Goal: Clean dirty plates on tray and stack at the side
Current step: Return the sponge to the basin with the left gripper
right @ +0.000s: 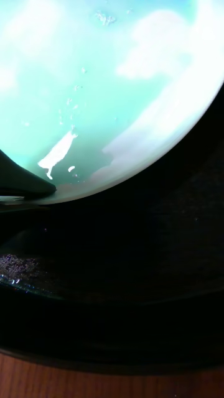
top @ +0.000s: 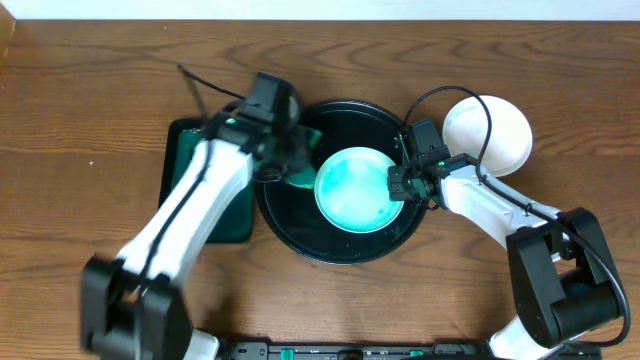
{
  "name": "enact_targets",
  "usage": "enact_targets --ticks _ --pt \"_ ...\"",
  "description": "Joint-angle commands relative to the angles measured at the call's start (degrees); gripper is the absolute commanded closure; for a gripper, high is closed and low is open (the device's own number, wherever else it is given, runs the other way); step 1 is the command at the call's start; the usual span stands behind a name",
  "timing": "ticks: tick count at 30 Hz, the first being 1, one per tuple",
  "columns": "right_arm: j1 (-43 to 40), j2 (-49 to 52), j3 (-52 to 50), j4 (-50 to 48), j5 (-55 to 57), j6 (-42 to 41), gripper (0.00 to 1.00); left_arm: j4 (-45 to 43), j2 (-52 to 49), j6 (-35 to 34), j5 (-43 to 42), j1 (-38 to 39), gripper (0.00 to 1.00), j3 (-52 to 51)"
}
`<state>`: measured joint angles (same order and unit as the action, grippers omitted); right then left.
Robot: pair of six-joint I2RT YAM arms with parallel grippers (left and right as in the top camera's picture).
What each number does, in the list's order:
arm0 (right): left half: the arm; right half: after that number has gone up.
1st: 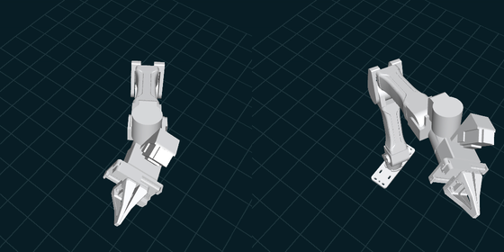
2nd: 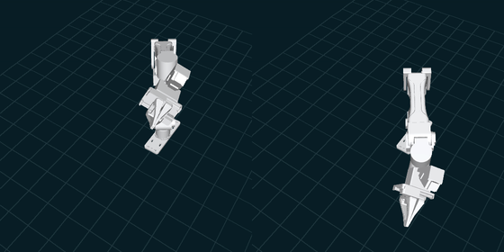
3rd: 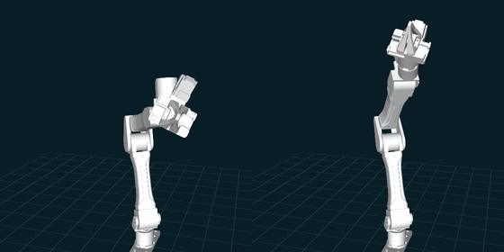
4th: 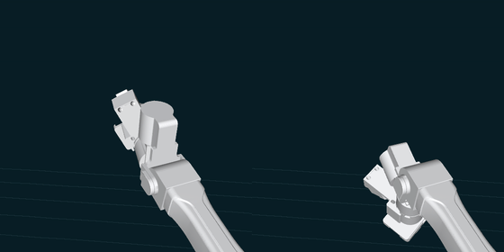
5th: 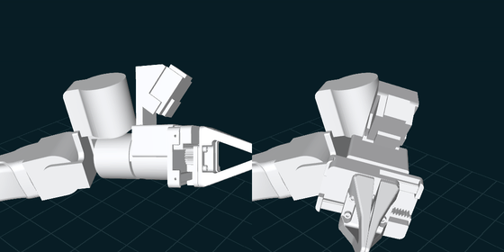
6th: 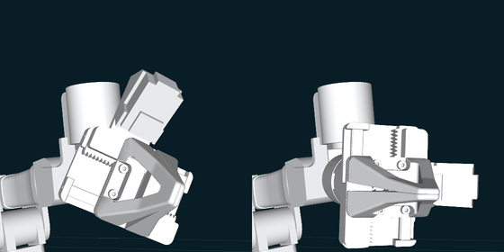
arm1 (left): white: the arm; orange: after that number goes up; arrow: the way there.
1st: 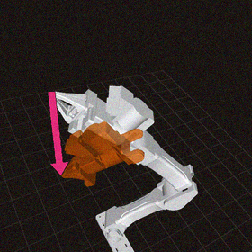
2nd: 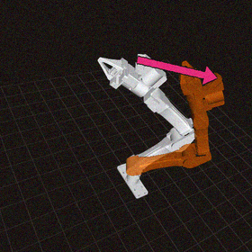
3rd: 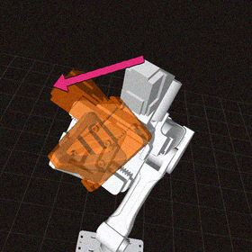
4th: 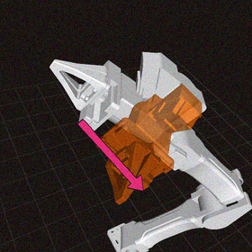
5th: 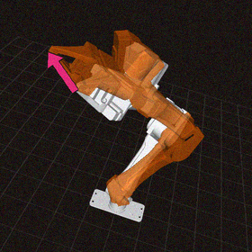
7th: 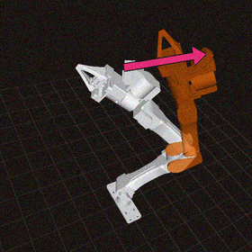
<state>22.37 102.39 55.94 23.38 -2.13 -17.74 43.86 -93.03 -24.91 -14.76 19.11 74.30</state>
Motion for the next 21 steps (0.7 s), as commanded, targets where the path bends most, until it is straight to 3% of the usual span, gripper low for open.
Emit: enact_targets --ticks 1,9,17,18,19,21 --pt "0.9 3.0 -1.7 1.5 -1.6 0.6 0.99 1.9 1.8 1.3 11.1 -4.0 0.93 0.3" --pt "0.9 3.0 -1.7 1.5 -1.6 0.6 0.99 2.2 -4.0 1.4 12.1 -19.0 0.93 0.0" --pt "0.9 3.0 -1.7 1.3 -1.6 0.7 0.99 2.7 -12.7 3.9 12.0 -22.9 0.93 0.0" --pt "0.9 3.0 -1.7 1.3 -1.6 0.7 0.99 2.7 -13.5 3.9 12.0 -22.9 0.88 0.0" --pt "0.9 3.0 -1.7 1.3 -1.6 0.6 0.99 2.7 -14.1 3.9 11.8 -22.9 0.59 0.0" --pt "0.9 3.0 -1.7 1.3 -1.6 0.6 0.99 2.8 -14.1 3.9 11.5 -22.9 0.31 0.0"
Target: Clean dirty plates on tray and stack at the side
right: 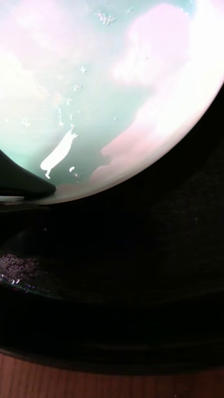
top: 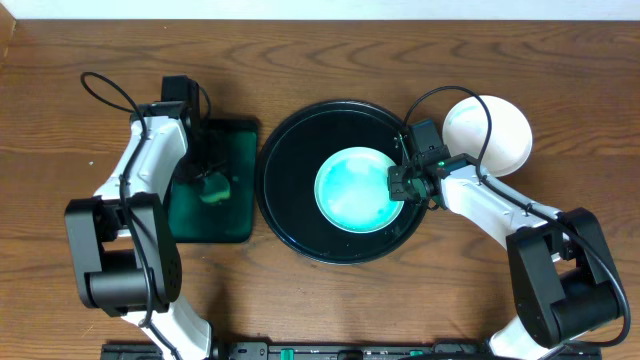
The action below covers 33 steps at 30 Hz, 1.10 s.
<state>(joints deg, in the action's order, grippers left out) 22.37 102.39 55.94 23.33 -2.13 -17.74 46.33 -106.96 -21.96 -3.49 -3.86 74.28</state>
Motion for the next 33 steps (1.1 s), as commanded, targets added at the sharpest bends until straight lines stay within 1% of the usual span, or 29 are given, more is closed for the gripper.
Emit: enact_targets --ticks 1,4,7,12,15,18,21,24,26,33 --pt "0.9 3.0 -1.7 1.3 -1.6 0.6 0.99 0.3 -0.1 0.9 -0.7 0.1 0.27 0.0" --pt "0.9 3.0 -1.7 1.0 -1.6 0.6 0.99 0.6 0.1 0.9 -4.7 0.1 0.26 0.1" --pt "0.9 3.0 -1.7 0.3 -1.6 0.7 0.99 1.2 2.1 0.9 -11.5 0.2 0.25 0.1" --pt "0.9 2.9 -1.7 -1.5 -1.6 1.2 0.99 3.0 11.6 2.0 -11.5 3.0 0.22 0.1" --pt "1.0 2.1 -1.4 -3.7 -1.6 5.2 0.99 4.8 16.8 2.0 -11.5 4.6 0.21 0.1" --pt "1.7 -1.0 -1.4 -5.2 -0.7 8.8 0.99 7.6 19.1 2.0 -11.5 5.7 0.21 0.1" --pt "3.2 -7.1 -1.4 -5.9 5.3 11.1 0.99 10.6 19.2 1.9 -11.5 6.4 0.21 0.1" --pt "4.9 -12.0 -1.4 -5.5 10.3 13.6 0.99 10.9 19.2 1.5 -11.5 6.4 0.20 0.1" --pt "6.7 -15.1 -1.4 -5.3 15.4 16.4 0.99 10.8 19.2 -0.4 -11.5 6.4 0.20 0.1" --pt "13.0 -19.4 -1.4 -6.1 32.5 26.0 0.99 10.8 19.2 -1.3 -11.5 6.4 0.20 0.1"
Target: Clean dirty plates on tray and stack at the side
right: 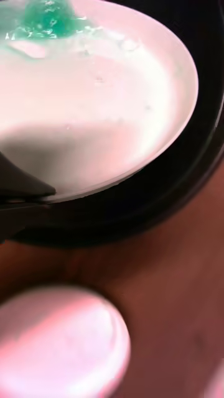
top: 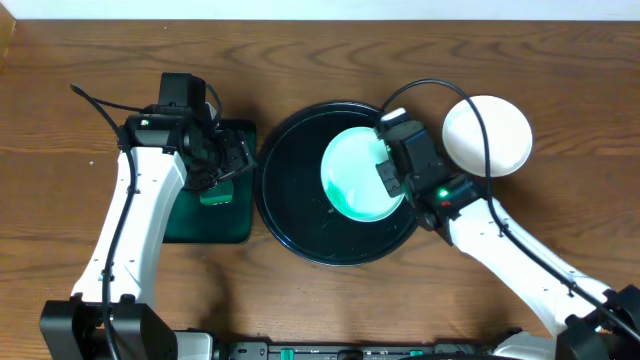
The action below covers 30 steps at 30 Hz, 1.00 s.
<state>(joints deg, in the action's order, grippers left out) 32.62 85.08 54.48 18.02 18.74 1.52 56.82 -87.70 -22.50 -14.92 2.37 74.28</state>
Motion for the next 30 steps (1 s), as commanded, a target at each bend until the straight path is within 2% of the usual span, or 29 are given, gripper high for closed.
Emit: enact_targets --ticks 1,6,9,17,20,22,25,26,27,30 --pt "3.7 -2.3 0.1 -1.3 14.1 8.6 0.99 0.3 -0.1 -0.7 -0.1 0.1 0.20 0.1" --pt "9.9 -2.7 0.1 -6.4 25.7 19.6 0.99 0.3 -0.1 -0.7 -0.1 0.1 0.20 0.1" --pt "12.9 -2.7 0.1 -8.9 28.9 23.4 0.99 0.3 -0.1 -0.7 -0.1 0.1 0.20 0.1" --pt "13.1 -2.7 0.1 -8.0 28.1 13.6 0.99 0.3 -0.1 -0.7 -0.1 0.1 0.20 0.1" --pt "11.4 -2.7 0.1 -5.8 22.1 2.7 0.99 0.3 -0.1 -0.7 -0.1 0.1 0.20 0.1" --pt "8.9 -2.4 0.1 -1.2 13.0 -11.3 0.99 0.1 -0.1 -0.7 -0.1 0.1 0.20 0.1" --pt "2.6 0.1 0.0 6.1 2.3 -37.7 0.99 0.1 -0.1 -0.7 -0.1 0.1 0.20 0.1" --pt "2.1 0.4 0.0 6.6 1.6 -39.6 0.99 0.1 -0.1 -0.7 -0.1 0.1 0.20 0.1" --pt "0.0 2.4 0.0 8.4 -0.7 -46.6 0.99 0.1 -0.1 -0.7 -0.1 0.1 0.20 0.1" --pt "-1.7 6.6 0.0 8.7 -4.1 -50.5 0.99 0.1 -0.1 -0.7 -0.1 0.1 0.20 0.1"
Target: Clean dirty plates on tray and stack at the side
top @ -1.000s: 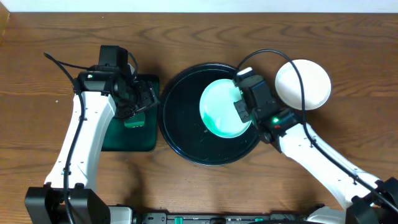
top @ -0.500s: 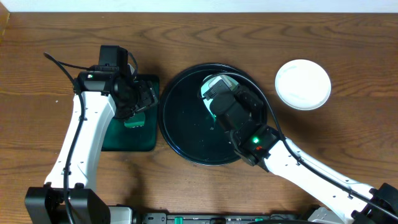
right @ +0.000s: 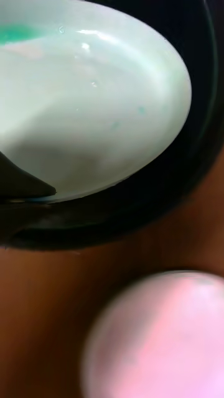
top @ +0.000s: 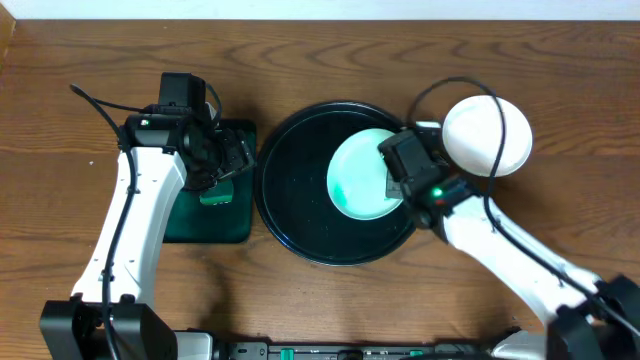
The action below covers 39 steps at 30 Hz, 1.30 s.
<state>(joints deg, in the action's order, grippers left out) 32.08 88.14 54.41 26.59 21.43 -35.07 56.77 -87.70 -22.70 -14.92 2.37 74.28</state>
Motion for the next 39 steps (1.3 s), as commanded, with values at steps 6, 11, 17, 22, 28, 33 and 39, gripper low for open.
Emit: enact_targets --ticks 6,11,17,22,28,33,39 --pt "-1.2 12.6 0.1 -1.3 -14.8 -19.1 0.99 0.2 -0.1 -0.5 -0.1 0.1 0.20 0.1" --pt "0.5 13.1 0.1 -1.2 -17.7 -17.6 0.76 -0.1 -0.1 -0.5 -0.1 0.1 0.20 0.1" --pt "6.8 13.1 0.1 -1.3 -19.3 -18.7 0.99 -0.3 -0.1 -0.5 -0.1 0.1 0.20 0.1" --pt "10.7 13.1 0.1 -5.6 -16.3 -18.8 0.99 -0.2 -0.1 -0.5 -0.1 0.1 0.20 0.1" --pt "10.1 13.1 0.1 -5.9 -13.7 -22.2 0.99 -0.2 -0.1 -0.5 -0.1 0.2 0.20 0.1" --pt "6.9 13.1 0.1 -4.6 -12.7 -24.9 0.99 -0.2 -0.1 -0.5 -0.1 0.2 0.20 0.1" --pt "3.5 13.0 0.1 -5.4 -11.3 -27.4 0.99 -0.2 -0.1 -0.5 -0.1 0.2 0.19 0.0"
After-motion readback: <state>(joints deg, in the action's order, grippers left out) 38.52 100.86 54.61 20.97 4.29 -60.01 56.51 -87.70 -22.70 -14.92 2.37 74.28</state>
